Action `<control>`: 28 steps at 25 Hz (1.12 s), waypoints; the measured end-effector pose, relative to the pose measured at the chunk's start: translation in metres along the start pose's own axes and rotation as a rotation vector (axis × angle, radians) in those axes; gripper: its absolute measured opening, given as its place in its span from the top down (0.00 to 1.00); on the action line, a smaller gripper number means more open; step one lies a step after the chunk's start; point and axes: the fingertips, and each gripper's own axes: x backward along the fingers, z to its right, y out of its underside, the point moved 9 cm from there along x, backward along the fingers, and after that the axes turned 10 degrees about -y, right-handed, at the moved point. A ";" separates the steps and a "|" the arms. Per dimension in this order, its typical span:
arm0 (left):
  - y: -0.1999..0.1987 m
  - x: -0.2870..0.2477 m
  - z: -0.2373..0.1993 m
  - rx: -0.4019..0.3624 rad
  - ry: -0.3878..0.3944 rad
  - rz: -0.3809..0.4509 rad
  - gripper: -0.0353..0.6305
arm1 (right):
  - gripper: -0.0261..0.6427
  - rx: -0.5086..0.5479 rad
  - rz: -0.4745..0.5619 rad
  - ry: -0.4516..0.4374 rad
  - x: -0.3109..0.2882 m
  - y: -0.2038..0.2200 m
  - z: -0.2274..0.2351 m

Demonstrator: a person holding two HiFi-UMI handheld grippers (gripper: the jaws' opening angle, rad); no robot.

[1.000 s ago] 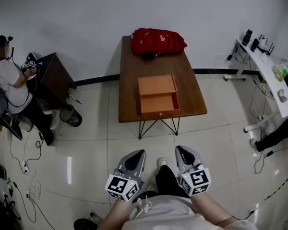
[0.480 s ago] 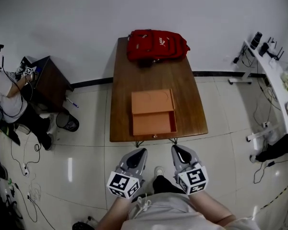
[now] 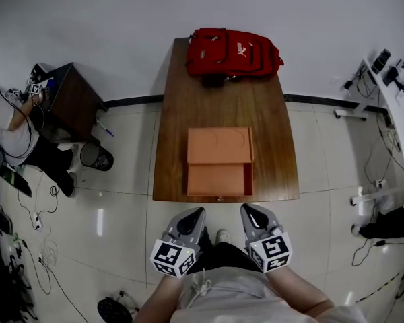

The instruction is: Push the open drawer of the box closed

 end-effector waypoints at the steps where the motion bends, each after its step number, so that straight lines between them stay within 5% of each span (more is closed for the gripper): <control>1: 0.005 -0.003 -0.003 0.009 -0.009 -0.013 0.94 | 0.95 -0.011 -0.012 -0.005 -0.005 0.003 0.003; 18: 0.090 -0.066 -0.042 0.117 -0.010 -0.236 0.94 | 0.95 -0.127 -0.241 -0.013 -0.067 0.077 0.037; 23: 0.102 -0.079 -0.047 0.213 -0.030 -0.233 0.94 | 0.95 -0.160 -0.268 -0.014 -0.078 0.095 0.051; 28: 0.100 -0.092 -0.056 0.223 -0.037 -0.244 0.94 | 0.95 -0.182 -0.274 -0.006 -0.084 0.095 0.059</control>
